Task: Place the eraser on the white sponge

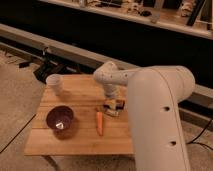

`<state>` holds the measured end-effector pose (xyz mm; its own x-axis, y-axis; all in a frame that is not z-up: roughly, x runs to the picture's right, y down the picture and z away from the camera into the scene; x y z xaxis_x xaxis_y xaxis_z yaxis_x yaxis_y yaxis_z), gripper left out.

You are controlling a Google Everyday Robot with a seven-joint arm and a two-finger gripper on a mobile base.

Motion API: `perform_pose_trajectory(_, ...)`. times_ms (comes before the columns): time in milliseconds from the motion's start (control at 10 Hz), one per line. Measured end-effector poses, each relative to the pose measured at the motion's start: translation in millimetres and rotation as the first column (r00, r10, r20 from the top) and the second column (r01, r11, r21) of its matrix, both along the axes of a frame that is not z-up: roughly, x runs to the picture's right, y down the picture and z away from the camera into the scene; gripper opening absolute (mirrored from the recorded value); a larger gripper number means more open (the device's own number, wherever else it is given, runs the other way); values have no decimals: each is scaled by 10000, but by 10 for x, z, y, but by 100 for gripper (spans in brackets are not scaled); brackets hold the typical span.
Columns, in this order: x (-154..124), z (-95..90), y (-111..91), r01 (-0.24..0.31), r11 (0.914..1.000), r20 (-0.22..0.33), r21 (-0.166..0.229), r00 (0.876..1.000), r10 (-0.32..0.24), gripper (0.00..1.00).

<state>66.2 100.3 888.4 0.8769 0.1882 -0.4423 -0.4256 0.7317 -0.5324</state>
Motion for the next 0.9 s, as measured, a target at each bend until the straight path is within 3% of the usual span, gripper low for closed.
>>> perform_pose_trajectory(900,7,-8,8,-76,10000,-94,28,9999,77,74)
